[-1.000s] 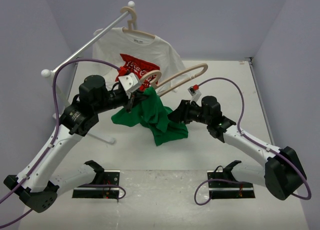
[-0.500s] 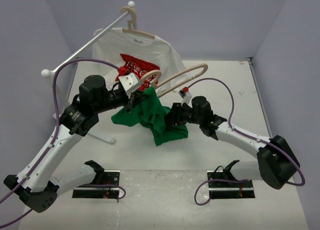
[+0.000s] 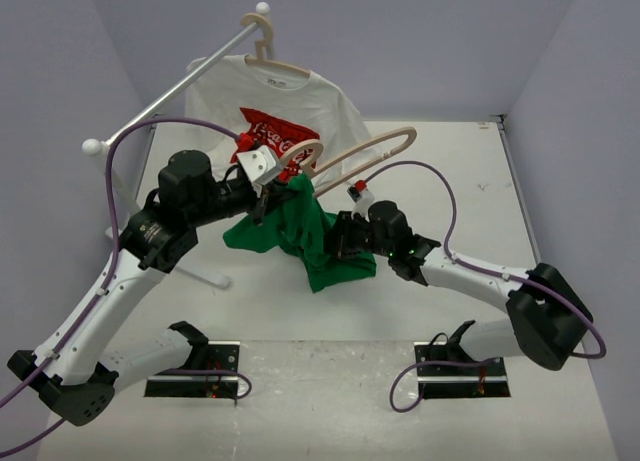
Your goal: Place the t-shirt on the hanger
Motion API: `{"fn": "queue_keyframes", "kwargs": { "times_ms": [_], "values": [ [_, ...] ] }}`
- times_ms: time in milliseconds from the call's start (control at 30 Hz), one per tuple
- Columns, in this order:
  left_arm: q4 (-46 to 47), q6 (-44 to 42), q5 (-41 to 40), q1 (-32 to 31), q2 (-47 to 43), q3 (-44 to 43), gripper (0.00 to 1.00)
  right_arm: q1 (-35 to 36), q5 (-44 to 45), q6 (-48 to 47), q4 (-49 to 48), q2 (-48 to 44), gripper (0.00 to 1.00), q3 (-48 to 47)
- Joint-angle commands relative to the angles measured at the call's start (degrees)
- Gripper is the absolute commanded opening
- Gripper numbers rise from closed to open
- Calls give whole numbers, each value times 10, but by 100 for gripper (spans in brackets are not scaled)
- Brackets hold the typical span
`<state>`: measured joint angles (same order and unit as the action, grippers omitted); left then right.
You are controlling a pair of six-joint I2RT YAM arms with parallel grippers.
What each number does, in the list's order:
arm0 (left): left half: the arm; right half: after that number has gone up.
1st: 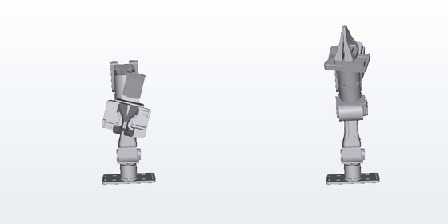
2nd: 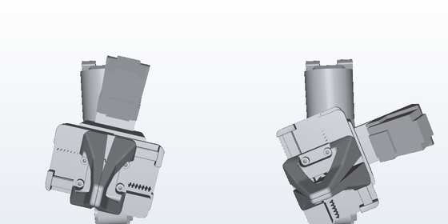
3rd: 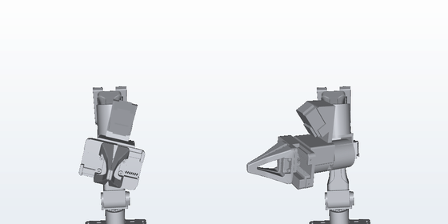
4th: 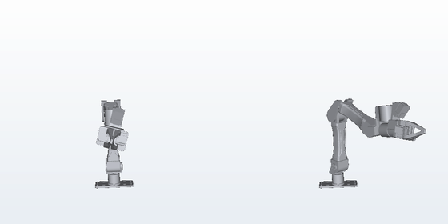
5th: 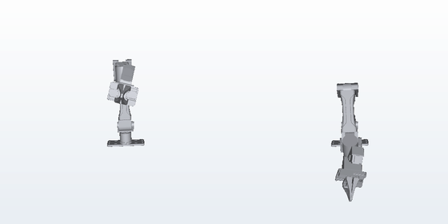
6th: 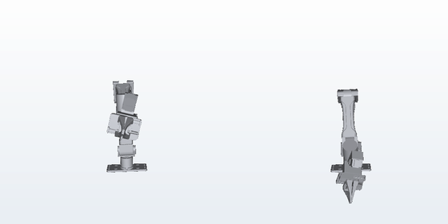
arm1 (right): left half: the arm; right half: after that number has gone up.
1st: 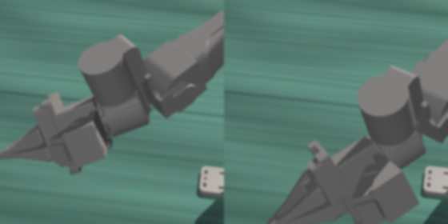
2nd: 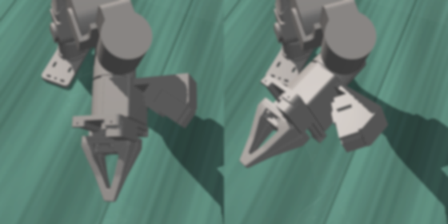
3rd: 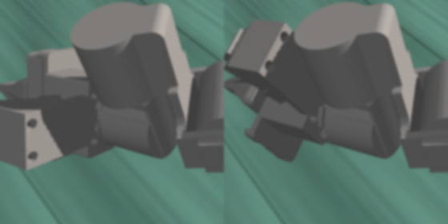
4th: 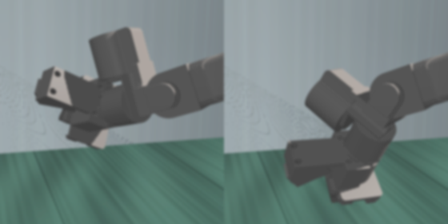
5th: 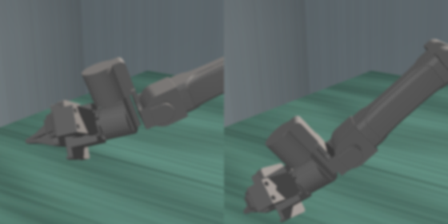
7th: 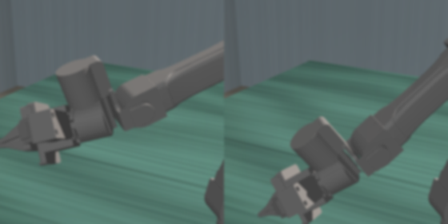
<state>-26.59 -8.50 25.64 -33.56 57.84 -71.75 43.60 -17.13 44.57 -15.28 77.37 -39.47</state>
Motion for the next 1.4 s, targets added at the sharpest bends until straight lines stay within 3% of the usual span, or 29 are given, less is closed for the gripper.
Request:
{"fn": "queue_keyframes", "kwargs": {
  "times_ms": [0,67,267,500,833,1067,1367],
  "values": [
    [49,7,-15,-2,-21,-7,0,2,86,11,5,28,6,-10],
    [47,5,-20,-2,-26,-5,0,1,121,8,18,25,0,-7],
    [34,2,-21,-2,-38,5,0,-62,159,-35,103,-28,0,-16],
    [31,1,-16,-2,-57,23,0,-211,97,-103,194,-95,0,-79],
    [37,0,-9,-1,-58,45,0,-364,-42,-188,361,-53,0,-286],
    [50,10,-3,-1,-17,59,0,-376,-88,-222,471,-29,0,-455],
    [78,23,67,-2,61,34,0,-349,-51,-281,575,0,4,-583]
  ]
}}
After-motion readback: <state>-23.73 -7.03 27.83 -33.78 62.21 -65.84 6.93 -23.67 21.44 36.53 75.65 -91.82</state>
